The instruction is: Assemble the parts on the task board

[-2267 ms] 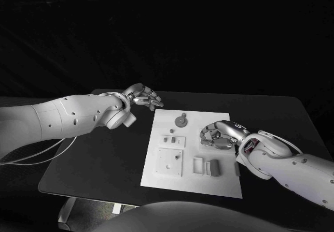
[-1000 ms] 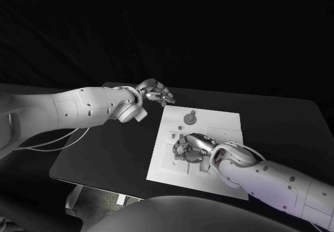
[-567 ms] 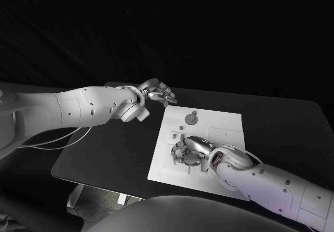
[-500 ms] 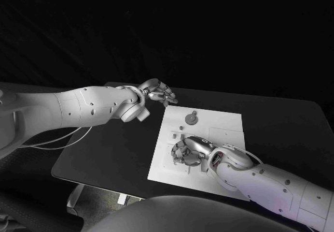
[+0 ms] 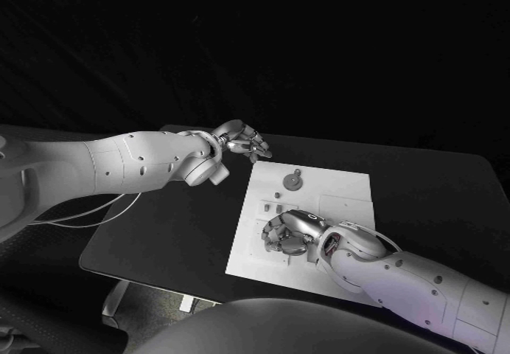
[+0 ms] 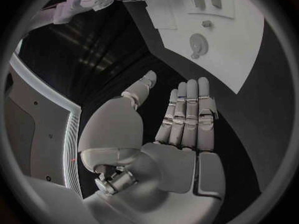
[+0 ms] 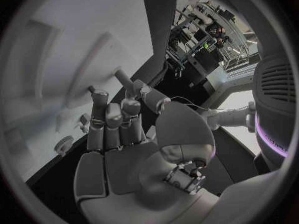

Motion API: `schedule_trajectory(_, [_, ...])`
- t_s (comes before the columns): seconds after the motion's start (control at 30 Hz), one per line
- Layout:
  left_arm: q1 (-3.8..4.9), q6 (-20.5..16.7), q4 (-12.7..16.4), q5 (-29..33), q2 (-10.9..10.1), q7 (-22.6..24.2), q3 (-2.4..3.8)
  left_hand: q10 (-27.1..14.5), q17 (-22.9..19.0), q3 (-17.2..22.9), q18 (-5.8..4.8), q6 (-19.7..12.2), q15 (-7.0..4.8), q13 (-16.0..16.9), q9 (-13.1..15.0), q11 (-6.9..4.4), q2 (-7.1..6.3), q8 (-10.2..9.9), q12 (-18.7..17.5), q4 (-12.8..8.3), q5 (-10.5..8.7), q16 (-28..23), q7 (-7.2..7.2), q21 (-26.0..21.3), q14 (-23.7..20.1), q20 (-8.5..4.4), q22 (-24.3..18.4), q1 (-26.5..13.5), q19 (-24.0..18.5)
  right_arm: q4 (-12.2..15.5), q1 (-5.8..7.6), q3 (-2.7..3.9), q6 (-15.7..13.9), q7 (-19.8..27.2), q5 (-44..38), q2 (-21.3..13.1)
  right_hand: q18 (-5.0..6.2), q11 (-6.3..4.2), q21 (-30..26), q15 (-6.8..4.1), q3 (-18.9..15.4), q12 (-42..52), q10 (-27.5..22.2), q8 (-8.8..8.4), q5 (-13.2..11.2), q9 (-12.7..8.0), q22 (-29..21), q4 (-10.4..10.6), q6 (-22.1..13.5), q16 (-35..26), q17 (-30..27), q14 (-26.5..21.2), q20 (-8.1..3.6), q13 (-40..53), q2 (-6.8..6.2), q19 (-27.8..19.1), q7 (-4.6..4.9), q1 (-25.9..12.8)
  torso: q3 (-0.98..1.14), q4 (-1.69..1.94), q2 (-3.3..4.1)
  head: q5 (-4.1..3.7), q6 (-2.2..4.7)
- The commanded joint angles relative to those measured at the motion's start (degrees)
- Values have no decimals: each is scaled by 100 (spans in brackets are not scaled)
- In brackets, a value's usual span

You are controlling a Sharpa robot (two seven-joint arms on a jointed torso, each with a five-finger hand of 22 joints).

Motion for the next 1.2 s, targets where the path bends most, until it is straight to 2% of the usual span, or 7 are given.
schedule_trajectory(0.03, [8,30,7,-5,8,48,6,38,8,17,66,21,8,9,-1,12,-6,27,-40,3,2,-24,6,-15,33,1,-10,33,-31,-1,-5,-5,127,50,-66,-10,35,2,39,-30,24,-29,-3,93,30,124,76,2,451,17,3,-2,-7,10,51,1,160,-16,0,-2,1,-1,0])
schedule_trajectory(0.6, [8,30,0,-5,11,49,6,40,18,17,67,20,9,11,-2,13,-6,26,-45,3,2,-32,9,-14,34,2,-10,34,-32,-65,-5,-31,186,38,-93,6,35,2,41,-30,27,-29,-6,92,29,125,78,2,451,18,4,-5,-7,14,56,-3,160,-20,2,-2,2,-4,0])
schedule_trajectory(1.2, [8,28,2,-5,5,49,6,43,29,18,67,20,9,13,-2,12,-4,26,-50,4,2,-40,10,-13,36,2,-10,37,-33,-15,-4,-60,242,34,-104,-51,35,2,43,-29,30,-28,-8,91,29,126,79,1,452,20,6,-9,-7,19,61,-8,160,-23,2,-3,1,12,0])
